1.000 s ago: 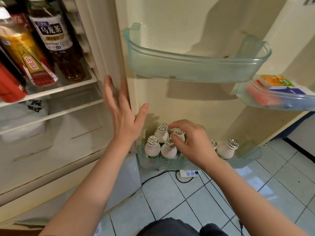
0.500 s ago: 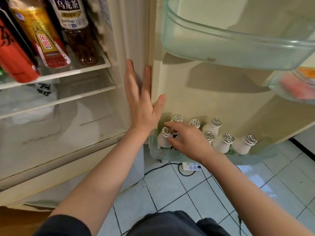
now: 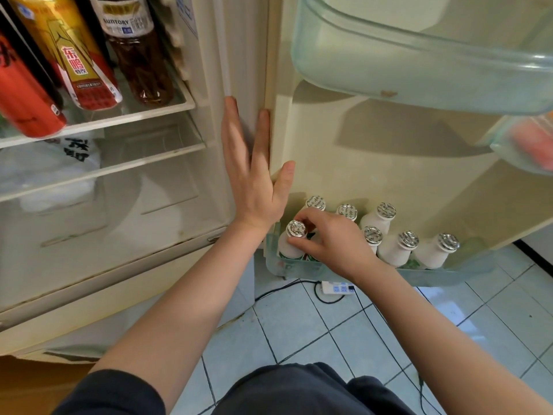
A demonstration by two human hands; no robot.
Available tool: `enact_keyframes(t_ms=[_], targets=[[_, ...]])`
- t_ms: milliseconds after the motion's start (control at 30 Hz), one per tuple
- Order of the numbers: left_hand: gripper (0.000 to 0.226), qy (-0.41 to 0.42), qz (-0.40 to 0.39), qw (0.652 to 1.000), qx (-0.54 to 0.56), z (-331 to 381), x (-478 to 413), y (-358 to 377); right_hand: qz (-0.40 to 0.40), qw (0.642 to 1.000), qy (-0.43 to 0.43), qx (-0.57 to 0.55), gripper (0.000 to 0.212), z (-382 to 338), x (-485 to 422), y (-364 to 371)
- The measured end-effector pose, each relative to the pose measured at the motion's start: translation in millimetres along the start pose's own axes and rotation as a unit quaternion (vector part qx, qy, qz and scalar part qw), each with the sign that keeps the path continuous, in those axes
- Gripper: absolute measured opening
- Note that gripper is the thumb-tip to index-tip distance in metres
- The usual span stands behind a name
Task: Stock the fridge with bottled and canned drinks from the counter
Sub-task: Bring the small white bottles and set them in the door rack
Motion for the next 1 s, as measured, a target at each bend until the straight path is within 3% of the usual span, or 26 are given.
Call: enact_keyframes(t_ms=[467,633,867,1000], targets=[[0.062,0.005,0.008,1.000,0.004,-3,0,1,0.034,0.999,0.012,-0.012,0.033,-1,2,1],[0.062,0.009,0.009,1.000,0.000,-3,-1,2,0.031,0.999,-0.001,-0.008,0.044,-1,6,-2],[0.063,0.007,0.003,1.000,0.002,-2,0,0,0.169,0.985,0.017,-0.008,0.018,9,9,-28],[0.062,0.009,0.006,1.000,0.006,-1,0,1,0.109,0.992,0.028,0.058,0.028,19,-5,-38]])
Point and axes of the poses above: each hand's wrist, its own x-axis away from the middle knuckle, its own y-axis out of the palm, z = x × y, the point moved 1 cm from there along -x, towards the middle knuckle, and after that the axes turned 13 degrees about -z, right-handed, at the moved point
